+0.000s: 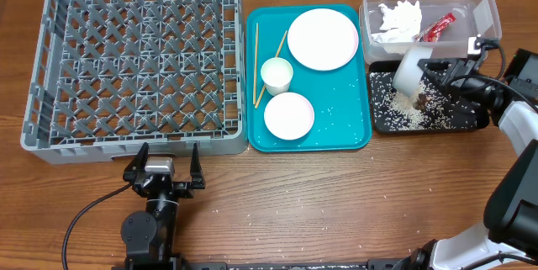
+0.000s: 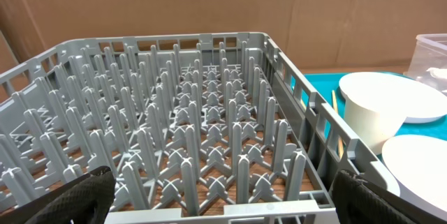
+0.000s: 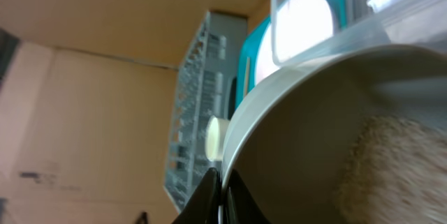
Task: Sort waste into correct bins and load items into the dishwasher
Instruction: 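Tip the bowl over the black tray to dump rice and scraps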
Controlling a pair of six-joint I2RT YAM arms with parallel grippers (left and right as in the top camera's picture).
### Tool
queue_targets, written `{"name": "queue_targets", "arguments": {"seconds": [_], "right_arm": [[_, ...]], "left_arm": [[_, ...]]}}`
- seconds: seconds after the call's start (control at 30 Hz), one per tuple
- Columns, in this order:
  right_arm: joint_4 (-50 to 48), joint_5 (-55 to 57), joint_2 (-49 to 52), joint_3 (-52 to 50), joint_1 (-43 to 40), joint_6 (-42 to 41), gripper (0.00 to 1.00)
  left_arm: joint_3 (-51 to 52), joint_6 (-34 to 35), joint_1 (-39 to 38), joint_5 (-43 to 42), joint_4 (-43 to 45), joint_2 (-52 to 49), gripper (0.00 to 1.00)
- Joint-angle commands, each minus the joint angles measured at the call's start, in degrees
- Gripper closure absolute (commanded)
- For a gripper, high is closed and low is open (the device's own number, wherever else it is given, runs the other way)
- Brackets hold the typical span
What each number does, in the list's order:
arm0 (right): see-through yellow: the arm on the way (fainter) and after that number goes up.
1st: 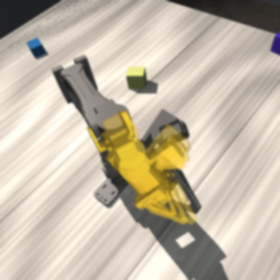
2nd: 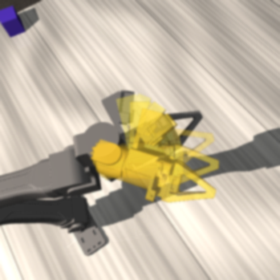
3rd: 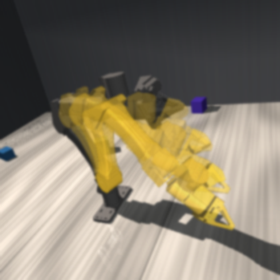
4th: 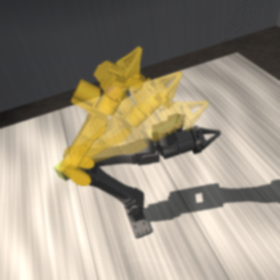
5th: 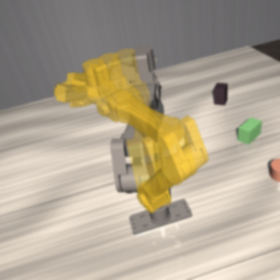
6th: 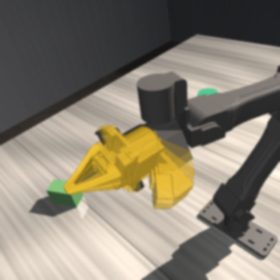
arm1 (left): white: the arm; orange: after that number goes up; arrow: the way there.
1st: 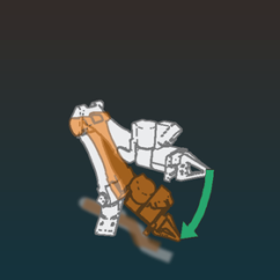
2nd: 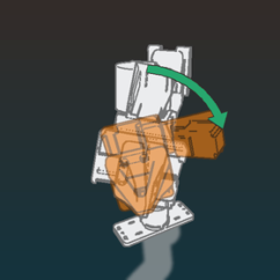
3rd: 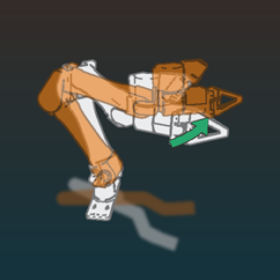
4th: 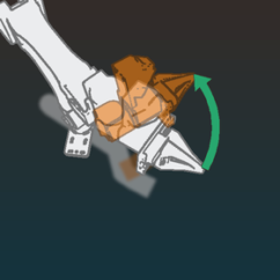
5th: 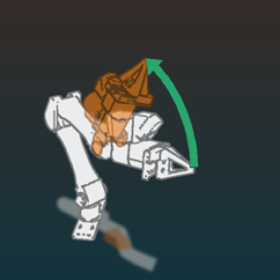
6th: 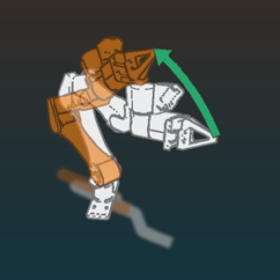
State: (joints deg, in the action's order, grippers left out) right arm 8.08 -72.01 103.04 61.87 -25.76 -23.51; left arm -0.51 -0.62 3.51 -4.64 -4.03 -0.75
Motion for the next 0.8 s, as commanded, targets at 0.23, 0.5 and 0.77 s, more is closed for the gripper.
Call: {"name": "queue_targets", "arguments": {"seconds": [0.23, 0.5, 0.77], "right_arm": [[-1.36, -0.98, -0.04, -0.04, -1.38, -20.06, 0.96], [0.04, -0.98, -0.04, -0.04, -2.32, -24.59, 0.96], [0.11, -2.25, -0.07, -0.04, -4.11, -28.83, 0.96]], "left_arm": [[0.24, -0.68, 0.39, 0.20, -0.07, 0.50, 0.00], [0.24, -0.68, 0.39, 0.20, -0.07, 0.50, 0.00], [0.24, -0.68, 0.39, 0.20, -0.07, 0.50, 0.00]]}}
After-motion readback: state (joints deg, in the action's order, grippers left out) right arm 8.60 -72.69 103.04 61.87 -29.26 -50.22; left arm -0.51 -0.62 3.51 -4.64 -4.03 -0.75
